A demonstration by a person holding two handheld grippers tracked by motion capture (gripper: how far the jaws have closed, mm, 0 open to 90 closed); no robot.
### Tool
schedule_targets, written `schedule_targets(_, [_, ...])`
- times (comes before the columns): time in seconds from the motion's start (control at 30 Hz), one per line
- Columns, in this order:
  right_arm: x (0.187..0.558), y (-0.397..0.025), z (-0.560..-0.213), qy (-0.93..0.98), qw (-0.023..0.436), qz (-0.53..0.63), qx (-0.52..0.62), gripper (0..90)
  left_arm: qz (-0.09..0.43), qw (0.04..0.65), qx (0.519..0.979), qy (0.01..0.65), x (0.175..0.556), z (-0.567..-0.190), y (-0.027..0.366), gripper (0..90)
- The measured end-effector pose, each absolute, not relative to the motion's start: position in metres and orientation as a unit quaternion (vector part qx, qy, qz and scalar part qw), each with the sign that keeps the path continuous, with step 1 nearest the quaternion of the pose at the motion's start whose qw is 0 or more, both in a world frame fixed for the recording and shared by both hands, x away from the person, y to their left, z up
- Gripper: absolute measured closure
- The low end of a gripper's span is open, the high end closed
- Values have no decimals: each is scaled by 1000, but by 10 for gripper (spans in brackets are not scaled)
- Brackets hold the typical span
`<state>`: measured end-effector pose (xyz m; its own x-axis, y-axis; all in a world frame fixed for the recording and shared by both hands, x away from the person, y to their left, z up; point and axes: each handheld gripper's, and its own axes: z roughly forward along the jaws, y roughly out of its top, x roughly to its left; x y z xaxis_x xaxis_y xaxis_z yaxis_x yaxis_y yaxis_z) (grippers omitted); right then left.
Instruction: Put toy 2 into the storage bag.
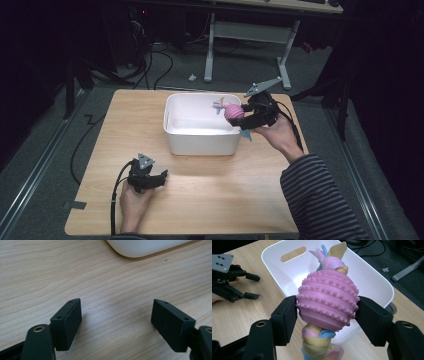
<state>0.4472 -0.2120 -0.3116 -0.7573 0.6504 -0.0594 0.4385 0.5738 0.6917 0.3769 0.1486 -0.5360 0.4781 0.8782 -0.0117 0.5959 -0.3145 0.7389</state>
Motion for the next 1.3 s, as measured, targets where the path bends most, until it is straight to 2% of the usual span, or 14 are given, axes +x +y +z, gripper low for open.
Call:
schedule_targets(0.57, [485,-175,-340,888,147,319,298,350,202,349,786,468,377,-536,149,247])
schedule_targets(0.83, [496,-166,-363,901,107,300,295,348,202,348,787,468,377,-536,149,247])
schedule_targets(1.3, [494,-165,-372,907,70,298,290,344,202,348,787,468,377,-536,149,246])
